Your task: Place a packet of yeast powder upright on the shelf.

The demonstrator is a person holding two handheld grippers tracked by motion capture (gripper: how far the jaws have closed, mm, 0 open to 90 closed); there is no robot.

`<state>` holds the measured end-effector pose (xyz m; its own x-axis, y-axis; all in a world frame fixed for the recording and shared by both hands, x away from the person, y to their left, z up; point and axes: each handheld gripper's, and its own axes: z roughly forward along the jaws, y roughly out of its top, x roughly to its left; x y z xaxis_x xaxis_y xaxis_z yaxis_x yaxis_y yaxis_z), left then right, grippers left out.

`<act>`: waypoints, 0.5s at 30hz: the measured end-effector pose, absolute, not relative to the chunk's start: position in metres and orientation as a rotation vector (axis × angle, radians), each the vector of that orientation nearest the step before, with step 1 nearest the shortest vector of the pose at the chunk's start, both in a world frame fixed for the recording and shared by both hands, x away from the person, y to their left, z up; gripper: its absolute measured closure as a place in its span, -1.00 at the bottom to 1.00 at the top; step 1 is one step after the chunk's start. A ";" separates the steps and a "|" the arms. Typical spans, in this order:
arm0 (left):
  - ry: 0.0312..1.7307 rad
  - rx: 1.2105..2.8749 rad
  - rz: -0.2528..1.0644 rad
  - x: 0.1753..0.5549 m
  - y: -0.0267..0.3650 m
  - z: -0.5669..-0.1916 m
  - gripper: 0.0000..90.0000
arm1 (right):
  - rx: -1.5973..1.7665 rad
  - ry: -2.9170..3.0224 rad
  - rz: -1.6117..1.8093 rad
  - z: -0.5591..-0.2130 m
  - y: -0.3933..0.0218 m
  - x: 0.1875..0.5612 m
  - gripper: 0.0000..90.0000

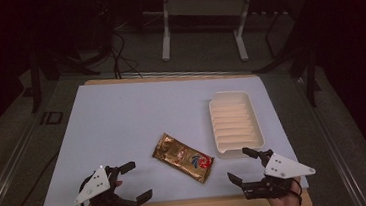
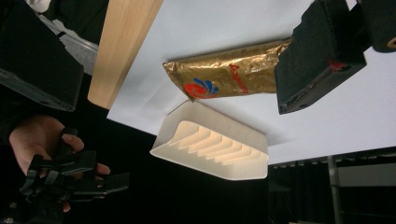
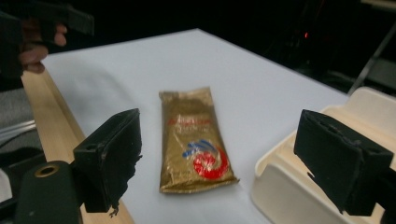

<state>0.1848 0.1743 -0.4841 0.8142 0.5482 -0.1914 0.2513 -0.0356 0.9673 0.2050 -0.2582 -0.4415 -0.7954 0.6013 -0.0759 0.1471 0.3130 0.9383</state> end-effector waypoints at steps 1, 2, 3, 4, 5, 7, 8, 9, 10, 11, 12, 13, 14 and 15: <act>0.648 1.619 0.249 0.185 0.175 -0.484 -0.96 | 0.638 2.154 1.502 -0.440 -0.260 0.204 -0.66; 0.654 1.622 0.244 0.185 0.175 -0.484 -0.96 | 0.638 2.154 1.502 -0.440 -0.260 0.204 -0.66; 0.665 1.627 0.247 0.185 0.175 -0.484 -0.96 | 0.609 2.159 1.487 -0.439 -0.261 0.204 -0.66; 0.666 1.632 0.246 0.185 0.175 -0.484 -0.96 | 0.589 2.145 1.474 -0.439 -0.261 0.203 -0.66; 0.665 1.639 0.248 0.185 0.174 -0.484 -0.97 | 0.581 2.133 1.474 -0.439 -0.262 0.201 -0.66; 0.665 1.646 0.254 0.184 0.172 -0.483 -0.97 | 0.581 2.133 1.474 -0.439 -0.262 0.201 -0.66; 0.649 1.665 0.237 0.183 0.170 -0.482 -0.97 | 0.585 2.125 1.497 -0.437 -0.263 0.200 -0.67; 0.645 1.667 0.235 0.183 0.168 -0.482 -0.97 | 0.594 2.101 1.507 -0.435 -0.264 0.198 -0.68; 0.633 1.676 0.232 0.182 0.166 -0.481 -0.97 | 0.596 2.100 1.509 -0.434 -0.264 0.198 -0.69; 0.626 1.683 0.241 0.180 0.164 -0.480 -0.97 | 0.607 2.092 1.514 -0.433 -0.264 0.197 -0.69; 0.618 1.689 0.246 0.179 0.162 -0.478 -0.97 | 0.607 2.092 1.514 -0.433 -0.264 0.197 -0.69; 0.615 1.691 0.240 0.177 0.160 -0.476 -0.97 | 0.613 2.096 1.492 -0.431 -0.263 0.195 -0.69; 0.612 1.696 0.239 0.175 0.158 -0.474 -0.97 | 0.613 2.096 1.492 -0.431 -0.263 0.195 -0.69; 0.609 1.703 0.249 0.173 0.156 -0.471 -0.97 | 0.629 2.114 1.490 -0.428 -0.262 0.194 -0.68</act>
<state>0.1731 0.1561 -0.4706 0.8374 0.5214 -0.1638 0.2579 -0.1127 0.9596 0.1940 -0.2619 -0.4280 -0.7814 0.6128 -0.1176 0.0953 0.3035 0.9481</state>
